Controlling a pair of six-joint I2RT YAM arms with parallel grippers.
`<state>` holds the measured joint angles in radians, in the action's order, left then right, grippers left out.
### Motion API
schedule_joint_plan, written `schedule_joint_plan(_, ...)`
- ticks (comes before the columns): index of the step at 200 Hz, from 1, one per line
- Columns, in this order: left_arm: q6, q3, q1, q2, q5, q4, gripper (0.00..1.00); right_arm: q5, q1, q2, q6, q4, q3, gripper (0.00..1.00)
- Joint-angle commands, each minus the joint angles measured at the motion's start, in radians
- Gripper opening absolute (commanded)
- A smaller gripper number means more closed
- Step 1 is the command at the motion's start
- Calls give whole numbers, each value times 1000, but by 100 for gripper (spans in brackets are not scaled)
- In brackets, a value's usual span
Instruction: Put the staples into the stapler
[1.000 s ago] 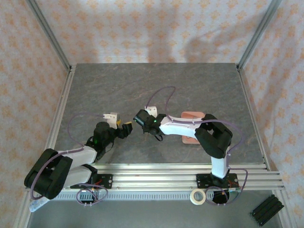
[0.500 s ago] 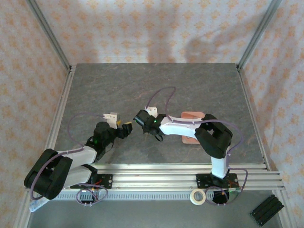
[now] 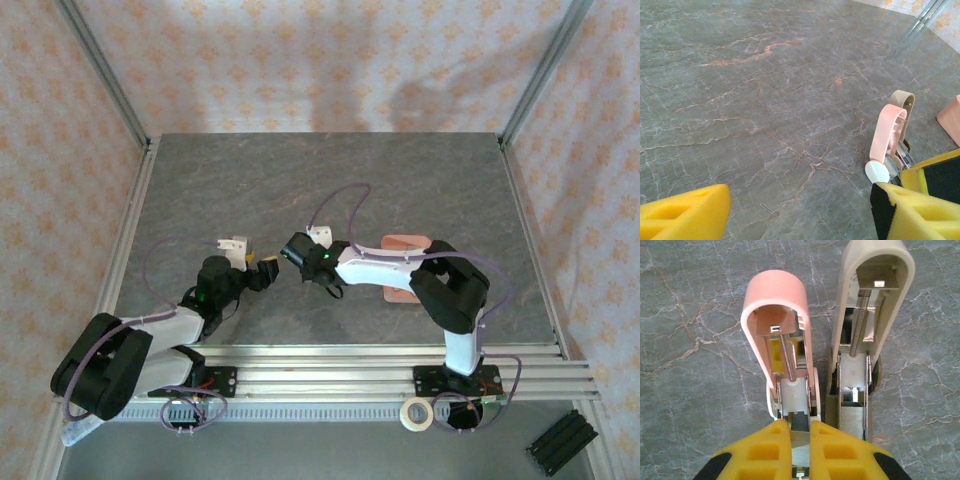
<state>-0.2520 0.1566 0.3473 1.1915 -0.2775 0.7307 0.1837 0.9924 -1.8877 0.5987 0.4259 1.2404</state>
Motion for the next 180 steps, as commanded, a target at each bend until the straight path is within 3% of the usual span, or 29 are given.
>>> schedule_joint_plan(1,21,23,12,3,-2,9,74,16,6,-7,17,56,-16,12)
schedule_joint_plan(180,24,20,13,-18,2,-11,75,-8,15,-22,-26,99,-12,11)
